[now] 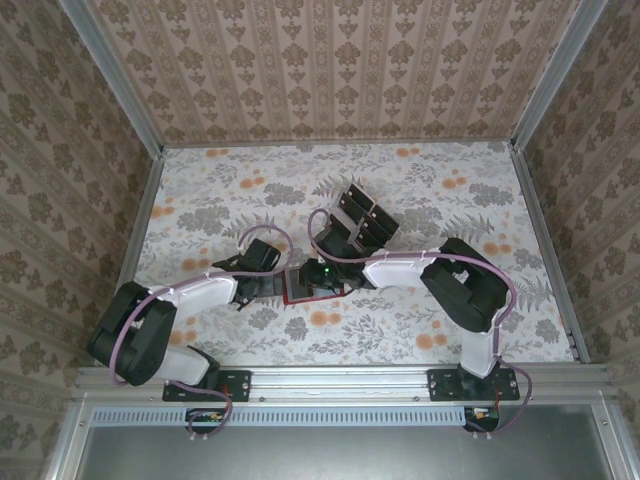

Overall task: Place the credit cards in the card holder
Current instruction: Insert the credit card into the card slot.

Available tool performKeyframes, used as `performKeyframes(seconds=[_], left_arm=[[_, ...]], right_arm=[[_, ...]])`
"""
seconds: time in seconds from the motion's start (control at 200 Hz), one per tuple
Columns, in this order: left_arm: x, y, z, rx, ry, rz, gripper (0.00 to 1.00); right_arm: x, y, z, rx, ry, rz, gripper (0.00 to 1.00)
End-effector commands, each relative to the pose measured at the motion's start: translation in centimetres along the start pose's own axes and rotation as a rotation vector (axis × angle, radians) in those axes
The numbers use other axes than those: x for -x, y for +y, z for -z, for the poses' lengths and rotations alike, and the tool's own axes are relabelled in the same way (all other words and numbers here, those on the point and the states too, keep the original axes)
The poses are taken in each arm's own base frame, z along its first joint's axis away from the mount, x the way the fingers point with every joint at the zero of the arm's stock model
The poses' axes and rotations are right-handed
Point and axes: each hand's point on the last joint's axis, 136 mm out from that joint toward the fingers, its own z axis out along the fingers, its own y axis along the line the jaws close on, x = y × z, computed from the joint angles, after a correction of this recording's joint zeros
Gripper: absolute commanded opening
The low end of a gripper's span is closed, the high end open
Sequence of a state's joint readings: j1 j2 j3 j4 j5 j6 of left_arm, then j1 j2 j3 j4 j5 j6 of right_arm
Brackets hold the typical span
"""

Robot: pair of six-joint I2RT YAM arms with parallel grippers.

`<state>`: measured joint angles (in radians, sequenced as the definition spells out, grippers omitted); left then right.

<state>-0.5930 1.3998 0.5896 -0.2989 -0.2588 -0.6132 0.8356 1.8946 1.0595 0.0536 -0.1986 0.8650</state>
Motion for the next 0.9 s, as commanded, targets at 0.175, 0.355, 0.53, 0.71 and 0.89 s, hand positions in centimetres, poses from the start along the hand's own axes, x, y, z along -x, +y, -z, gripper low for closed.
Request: performKeyframes(seconds=[0.175,0.355,0.53,0.71,0.89], left_arm=[[-1.5,0.6,-1.3,0.02,0.049,0.015,1.0],[-1.5,0.5,-1.3,0.018,0.05,0.014,1.0],[-1.5,0.5,-1.3,0.016,0.049,0.014,1.0],[-1.7,0.5,-1.4,0.017,0.055,0.013,1.0],[-1.6,0.4,-1.3,0.015,0.054,0.012,1.0]], right_arm=[[-0.6,1.1,-1.1,0.017,0.04,0.011,0.28],[0.1,1.2,0.2,-0.005,0.002,0.035,0.29],[1.1,0.7,2.3,-0.056,-0.05,0.075,0.36],[1.4,0.0,2.9,-0.097,-0.055,0.097,0.42],[1.0,-1.1,2.2,-0.141,-0.036,0.097,0.44]])
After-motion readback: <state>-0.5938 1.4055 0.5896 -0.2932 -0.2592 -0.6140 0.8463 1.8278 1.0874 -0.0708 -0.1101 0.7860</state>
